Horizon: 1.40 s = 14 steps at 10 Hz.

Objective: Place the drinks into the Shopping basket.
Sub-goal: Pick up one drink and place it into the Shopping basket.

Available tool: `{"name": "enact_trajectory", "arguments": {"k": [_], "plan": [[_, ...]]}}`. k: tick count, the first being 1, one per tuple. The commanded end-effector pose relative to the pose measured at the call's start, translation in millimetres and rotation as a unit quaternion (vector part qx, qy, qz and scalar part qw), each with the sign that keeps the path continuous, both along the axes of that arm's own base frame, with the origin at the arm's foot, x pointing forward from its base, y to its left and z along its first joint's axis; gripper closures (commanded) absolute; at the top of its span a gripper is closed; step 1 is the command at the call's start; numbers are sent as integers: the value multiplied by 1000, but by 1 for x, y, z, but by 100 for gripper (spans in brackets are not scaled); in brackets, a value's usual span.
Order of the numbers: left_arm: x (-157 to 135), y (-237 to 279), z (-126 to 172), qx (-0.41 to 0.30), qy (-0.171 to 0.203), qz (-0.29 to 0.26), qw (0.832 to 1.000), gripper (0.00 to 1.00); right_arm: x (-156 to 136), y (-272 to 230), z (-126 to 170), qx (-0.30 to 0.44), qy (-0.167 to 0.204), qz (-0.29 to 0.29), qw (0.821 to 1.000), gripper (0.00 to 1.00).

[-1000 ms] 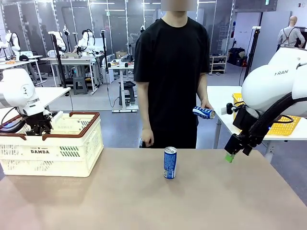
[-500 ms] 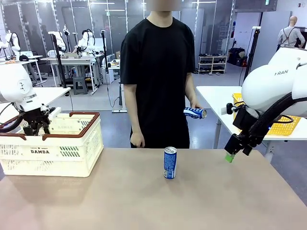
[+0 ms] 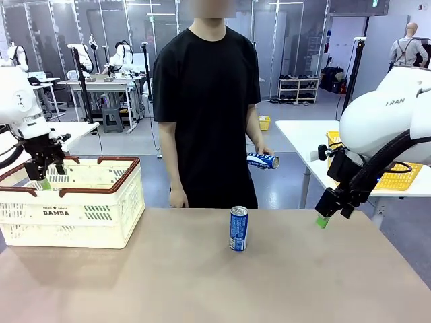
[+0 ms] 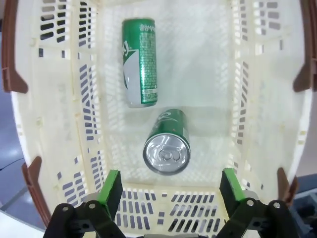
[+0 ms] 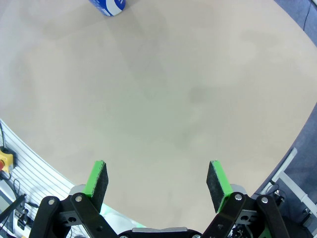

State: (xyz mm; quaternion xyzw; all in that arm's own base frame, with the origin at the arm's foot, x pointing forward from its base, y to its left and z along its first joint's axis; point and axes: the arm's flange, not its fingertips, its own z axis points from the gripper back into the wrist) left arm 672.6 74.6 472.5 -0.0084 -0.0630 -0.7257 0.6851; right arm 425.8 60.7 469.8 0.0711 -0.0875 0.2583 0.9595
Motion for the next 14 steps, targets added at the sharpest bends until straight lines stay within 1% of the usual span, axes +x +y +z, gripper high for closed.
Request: {"name": "enact_trajectory", "arguments": {"k": [1,2,3,14], "plan": [[-4,2,8,-8,-2,-8,1000,0,0,-2,1,-5,1,4,1000,0],[-4,3,10,-11,7,-1,1000,0,0,-2,1,-5,1,4,1000,0],[-2,0,7,1,-4,0,1000,0,0,-2,1,-5,1,4,1000,0],[-3,0,8,0,-1,0,1000,0,0,-2,1,-5,1,4,1000,0]]}}
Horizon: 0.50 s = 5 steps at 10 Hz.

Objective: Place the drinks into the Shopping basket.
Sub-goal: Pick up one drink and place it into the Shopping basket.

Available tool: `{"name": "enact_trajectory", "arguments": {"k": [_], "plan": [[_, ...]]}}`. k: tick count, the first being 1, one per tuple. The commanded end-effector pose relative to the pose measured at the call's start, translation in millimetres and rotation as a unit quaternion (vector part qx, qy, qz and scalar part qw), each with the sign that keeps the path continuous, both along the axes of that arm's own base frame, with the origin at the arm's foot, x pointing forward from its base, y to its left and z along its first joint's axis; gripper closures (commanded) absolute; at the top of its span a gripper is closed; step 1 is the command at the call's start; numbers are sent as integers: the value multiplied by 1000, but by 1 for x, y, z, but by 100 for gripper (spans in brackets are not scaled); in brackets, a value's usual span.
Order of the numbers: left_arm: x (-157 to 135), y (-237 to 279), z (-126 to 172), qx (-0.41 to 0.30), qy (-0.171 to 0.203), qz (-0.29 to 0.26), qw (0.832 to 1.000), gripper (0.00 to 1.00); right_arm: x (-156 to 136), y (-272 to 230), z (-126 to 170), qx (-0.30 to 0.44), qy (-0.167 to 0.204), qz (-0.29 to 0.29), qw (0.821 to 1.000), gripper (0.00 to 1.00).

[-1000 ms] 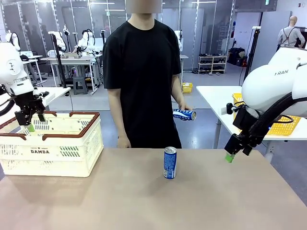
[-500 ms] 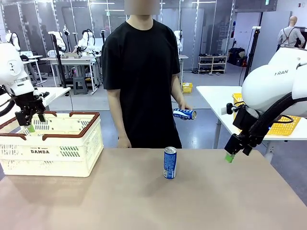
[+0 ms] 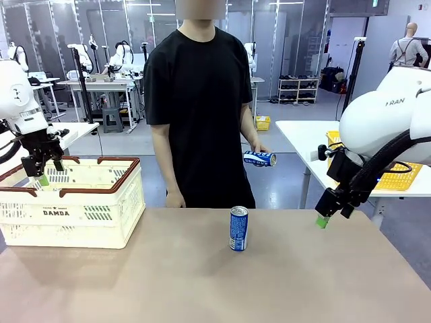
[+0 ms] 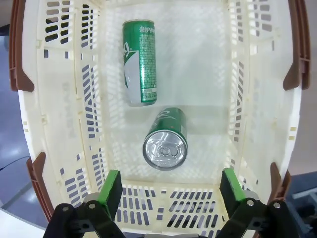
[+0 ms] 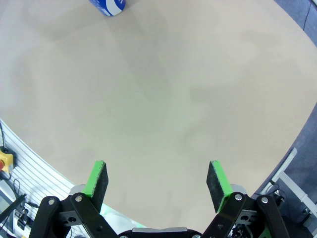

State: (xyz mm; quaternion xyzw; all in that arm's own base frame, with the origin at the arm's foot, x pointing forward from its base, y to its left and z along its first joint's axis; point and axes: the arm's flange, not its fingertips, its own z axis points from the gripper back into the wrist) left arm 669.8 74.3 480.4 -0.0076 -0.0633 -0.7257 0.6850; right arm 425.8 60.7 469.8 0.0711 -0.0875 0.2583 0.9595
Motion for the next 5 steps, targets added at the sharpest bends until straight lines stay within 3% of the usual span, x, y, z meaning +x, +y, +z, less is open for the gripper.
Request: {"name": "enact_trajectory", "arguments": {"k": [1,4,5], "plan": [[-8,-5,20,12,-23,-13,1000,0,0,-2,1,-5,1,4,1000,0],[-47,-43,80,7,-80,-63,995,0,0,-2,1,-5,1,4,1000,0],[-60,-60,93,5,-84,-84,993,0,0,-2,1,-5,1,4,1000,0]]}}
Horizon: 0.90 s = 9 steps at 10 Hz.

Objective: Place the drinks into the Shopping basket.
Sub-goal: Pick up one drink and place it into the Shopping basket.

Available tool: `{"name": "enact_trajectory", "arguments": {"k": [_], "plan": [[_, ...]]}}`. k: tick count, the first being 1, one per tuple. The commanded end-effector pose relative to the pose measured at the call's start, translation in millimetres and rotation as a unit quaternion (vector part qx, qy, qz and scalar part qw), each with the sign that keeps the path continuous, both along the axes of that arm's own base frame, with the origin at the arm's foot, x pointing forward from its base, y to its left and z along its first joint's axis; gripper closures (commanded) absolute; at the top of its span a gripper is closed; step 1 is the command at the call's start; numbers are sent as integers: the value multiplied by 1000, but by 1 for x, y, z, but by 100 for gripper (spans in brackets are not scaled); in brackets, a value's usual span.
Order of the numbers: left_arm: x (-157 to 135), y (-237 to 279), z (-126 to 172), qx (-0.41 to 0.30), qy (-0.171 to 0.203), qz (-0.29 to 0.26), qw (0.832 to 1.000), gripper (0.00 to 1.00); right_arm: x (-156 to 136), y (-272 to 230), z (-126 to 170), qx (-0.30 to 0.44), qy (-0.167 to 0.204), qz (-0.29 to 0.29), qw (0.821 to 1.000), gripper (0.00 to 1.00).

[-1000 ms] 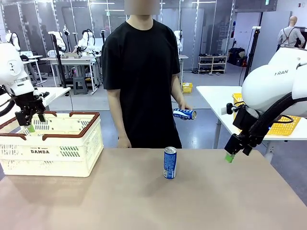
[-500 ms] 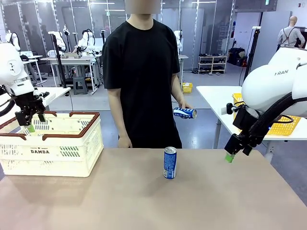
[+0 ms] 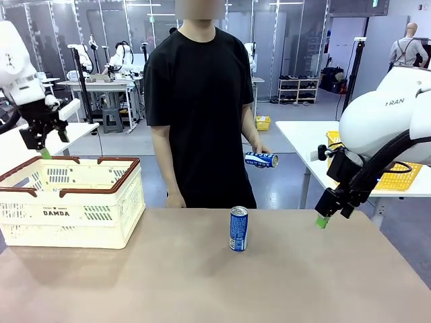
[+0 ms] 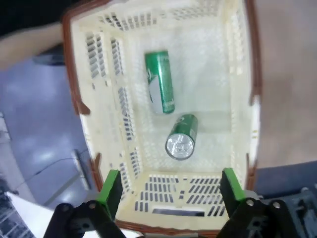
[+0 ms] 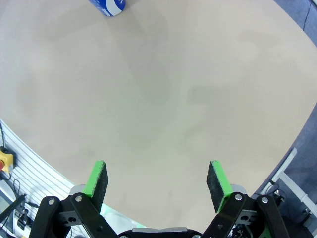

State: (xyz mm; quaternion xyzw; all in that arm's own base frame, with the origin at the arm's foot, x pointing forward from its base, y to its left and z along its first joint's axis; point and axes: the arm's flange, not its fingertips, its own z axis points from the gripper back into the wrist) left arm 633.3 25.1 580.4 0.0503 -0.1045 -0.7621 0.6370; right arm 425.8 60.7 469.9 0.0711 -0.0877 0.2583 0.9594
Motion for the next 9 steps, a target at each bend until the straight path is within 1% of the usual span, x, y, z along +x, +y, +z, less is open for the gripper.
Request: {"name": "enact_trajectory", "arguments": {"k": [1,2,3,4,5,6,7,8,9], "plan": [[-39,-28,2,7,-12,-29,999,0,0,-2,1,-5,1,4,1000,0],[-58,-41,7,17,-3,-39,999,0,0,-2,1,-5,1,4,1000,0],[-80,-51,9,27,19,-62,998,0,0,-2,1,-5,1,4,1000,0],[-98,-55,5,37,24,-66,997,0,0,-2,1,-5,1,4,1000,0],[-115,-57,-2,34,43,-88,995,0,0,-2,1,-5,1,4,1000,0],[-130,-56,-9,46,44,-86,994,0,0,-2,1,-5,1,4,1000,0],[-141,-54,-15,41,46,-93,994,0,0,-2,1,-5,1,4,1000,0],[-150,-54,-25,43,66,-101,992,0,0,-2,1,-5,1,4,1000,0],[-153,-54,-35,37,79,-105,991,0,0,-2,1,-5,1,4,1000,0]]}}
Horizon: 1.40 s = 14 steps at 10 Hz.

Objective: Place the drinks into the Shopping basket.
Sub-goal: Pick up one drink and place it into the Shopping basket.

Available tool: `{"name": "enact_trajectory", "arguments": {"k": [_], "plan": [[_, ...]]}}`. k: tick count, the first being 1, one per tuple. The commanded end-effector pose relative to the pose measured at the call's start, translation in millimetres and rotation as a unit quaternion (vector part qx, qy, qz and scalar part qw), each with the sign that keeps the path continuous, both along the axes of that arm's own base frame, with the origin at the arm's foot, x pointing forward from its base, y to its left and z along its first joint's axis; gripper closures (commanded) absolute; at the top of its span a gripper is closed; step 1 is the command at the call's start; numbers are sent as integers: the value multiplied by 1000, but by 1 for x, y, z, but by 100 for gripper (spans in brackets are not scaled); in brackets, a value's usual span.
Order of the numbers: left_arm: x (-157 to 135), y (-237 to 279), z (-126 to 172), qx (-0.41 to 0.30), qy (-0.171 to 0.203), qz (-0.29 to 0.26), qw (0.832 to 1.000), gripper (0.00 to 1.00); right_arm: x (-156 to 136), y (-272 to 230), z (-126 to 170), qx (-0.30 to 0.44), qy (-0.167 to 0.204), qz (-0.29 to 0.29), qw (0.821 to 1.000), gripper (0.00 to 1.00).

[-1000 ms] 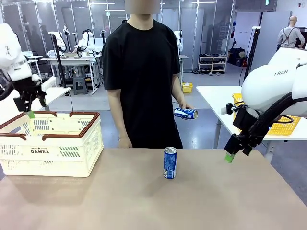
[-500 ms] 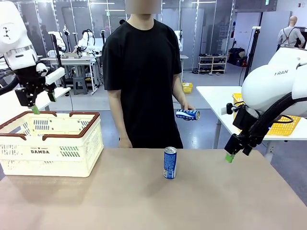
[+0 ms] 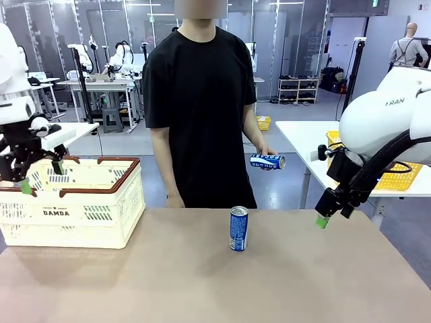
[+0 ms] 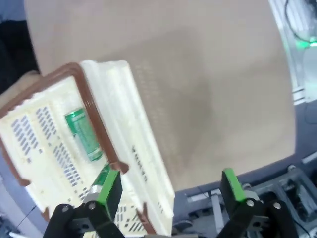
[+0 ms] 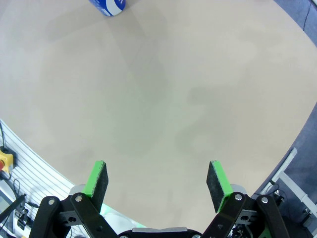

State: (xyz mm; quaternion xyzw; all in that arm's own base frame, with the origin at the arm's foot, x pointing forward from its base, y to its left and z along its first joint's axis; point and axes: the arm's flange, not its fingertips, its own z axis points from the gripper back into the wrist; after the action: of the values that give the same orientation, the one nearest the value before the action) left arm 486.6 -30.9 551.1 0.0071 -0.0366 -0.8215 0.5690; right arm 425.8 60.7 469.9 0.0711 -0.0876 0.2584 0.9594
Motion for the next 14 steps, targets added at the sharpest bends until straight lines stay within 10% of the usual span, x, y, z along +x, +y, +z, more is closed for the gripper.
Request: {"name": "enact_trajectory", "arguments": {"k": [1,7,14], "plan": [[-5,4,-10,-8,7,-20,1000,0,0,-2,1,-5,1,4,1000,0],[1,-13,-10,-11,9,-45,999,0,0,-2,1,-5,1,4,1000,0],[24,-255,11,-6,-39,-202,979,0,0,-2,1,-5,1,4,1000,0]]}}
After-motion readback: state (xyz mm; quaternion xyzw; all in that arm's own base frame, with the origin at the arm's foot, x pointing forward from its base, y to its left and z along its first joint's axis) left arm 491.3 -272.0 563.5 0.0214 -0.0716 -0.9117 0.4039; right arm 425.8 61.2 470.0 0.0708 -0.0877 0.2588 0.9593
